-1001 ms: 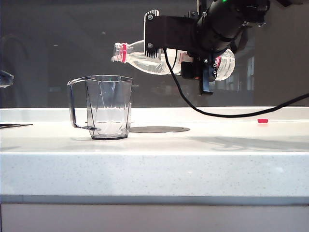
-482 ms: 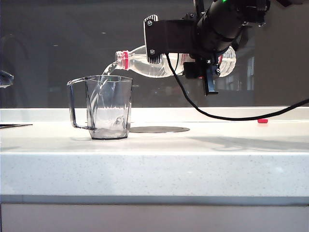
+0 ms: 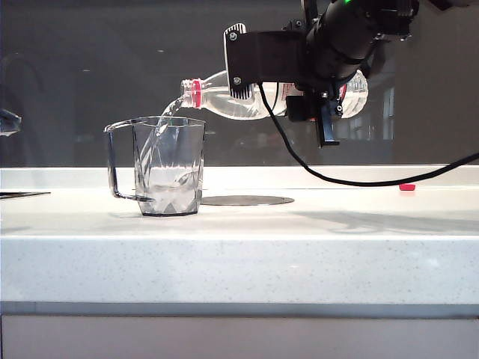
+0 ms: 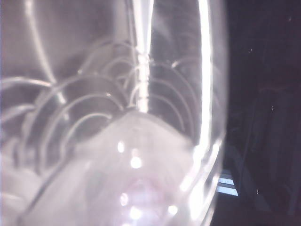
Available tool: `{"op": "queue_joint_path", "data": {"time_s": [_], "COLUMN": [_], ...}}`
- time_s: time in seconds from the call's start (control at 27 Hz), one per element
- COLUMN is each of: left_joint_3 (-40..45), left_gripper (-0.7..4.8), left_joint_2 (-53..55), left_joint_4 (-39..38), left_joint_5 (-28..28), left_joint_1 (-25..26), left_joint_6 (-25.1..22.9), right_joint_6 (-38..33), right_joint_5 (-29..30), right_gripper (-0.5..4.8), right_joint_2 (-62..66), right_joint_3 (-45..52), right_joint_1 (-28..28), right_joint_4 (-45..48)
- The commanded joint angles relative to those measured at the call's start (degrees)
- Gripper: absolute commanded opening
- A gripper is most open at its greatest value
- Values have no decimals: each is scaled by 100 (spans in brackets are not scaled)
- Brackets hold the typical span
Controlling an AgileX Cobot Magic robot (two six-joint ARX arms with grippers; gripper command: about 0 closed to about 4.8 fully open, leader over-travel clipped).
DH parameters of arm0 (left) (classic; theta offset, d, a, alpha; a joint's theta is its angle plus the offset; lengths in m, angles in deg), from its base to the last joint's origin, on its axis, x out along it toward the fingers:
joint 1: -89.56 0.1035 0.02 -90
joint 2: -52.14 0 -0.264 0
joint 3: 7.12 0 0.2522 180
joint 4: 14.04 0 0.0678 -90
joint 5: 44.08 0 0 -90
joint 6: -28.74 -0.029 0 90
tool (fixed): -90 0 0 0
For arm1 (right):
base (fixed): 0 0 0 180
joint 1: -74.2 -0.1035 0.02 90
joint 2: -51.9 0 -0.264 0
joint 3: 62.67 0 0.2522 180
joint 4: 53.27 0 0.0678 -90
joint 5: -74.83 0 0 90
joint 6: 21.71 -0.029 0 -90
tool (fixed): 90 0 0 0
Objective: Pick up the mineral water bottle on the table and pour water into the mug until it's half full.
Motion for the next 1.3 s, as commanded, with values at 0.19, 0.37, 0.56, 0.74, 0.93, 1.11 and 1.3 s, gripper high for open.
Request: {"op": "queue_joint_path", "data": {"time_s": [0.19, 0.37, 0.56, 0.74, 0.93, 1.11, 1.3], "left_joint_3": [-15, -15, -15, -15, -15, -15, -15], "left_gripper": [-4, -4, -4, -4, -4, -4, -4], "left_joint_2": [4, 4, 4, 4, 4, 4, 4], "left_joint_4": [37, 37, 37, 37, 37, 35, 37], "left_joint_5": [-20, -20, -20, -20, -20, -20, -20], "left_joint_1": [9, 9, 9, 9, 9, 9, 9], "left_joint_6": [-11, -11, -11, -11, -11, -11, -11], "right_joint_6": [-31, 4, 107, 98, -472, -1624, -2846], "right_joint_5": [-24, -52, -66, -66, -66, -42, -66], "right_gripper": [207, 207, 207, 207, 207, 207, 207], "right_joint_2": [-57, -57, -57, -57, -57, -55, -57], "right_joint_3": [-63, -63, -63, -63, -61, -59, -59], "right_joint_1": [-7, -7, -7, -7, -7, -11, -11], "right_joint_4": [304, 304, 304, 304, 291, 221, 129]}}
